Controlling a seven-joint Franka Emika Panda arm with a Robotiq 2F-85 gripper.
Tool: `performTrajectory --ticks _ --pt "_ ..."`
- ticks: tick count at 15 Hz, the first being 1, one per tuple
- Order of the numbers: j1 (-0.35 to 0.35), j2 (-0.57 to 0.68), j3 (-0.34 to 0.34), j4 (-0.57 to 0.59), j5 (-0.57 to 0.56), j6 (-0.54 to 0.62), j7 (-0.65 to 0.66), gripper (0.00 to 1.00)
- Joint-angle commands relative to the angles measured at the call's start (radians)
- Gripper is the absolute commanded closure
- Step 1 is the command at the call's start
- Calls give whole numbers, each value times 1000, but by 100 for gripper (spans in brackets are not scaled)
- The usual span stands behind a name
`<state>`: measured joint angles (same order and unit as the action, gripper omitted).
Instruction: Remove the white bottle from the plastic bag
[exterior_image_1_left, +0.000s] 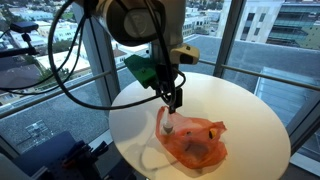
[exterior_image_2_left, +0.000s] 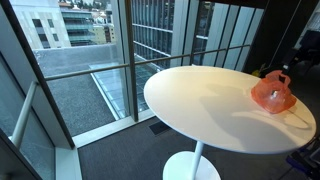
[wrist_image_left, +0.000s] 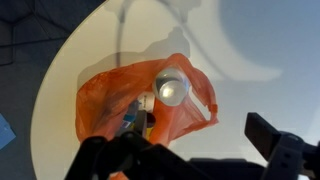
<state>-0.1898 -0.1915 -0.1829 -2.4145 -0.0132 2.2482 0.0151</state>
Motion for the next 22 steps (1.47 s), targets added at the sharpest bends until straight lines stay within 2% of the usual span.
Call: performTrajectory --ticks 1,8,22 --pt "-31 25 -31 -2 -25 35 -26 0" --pt "-81 43 -78 -9 -62 55 -27 0" --pt "-32 193 -36 -9 -60 147 -2 0"
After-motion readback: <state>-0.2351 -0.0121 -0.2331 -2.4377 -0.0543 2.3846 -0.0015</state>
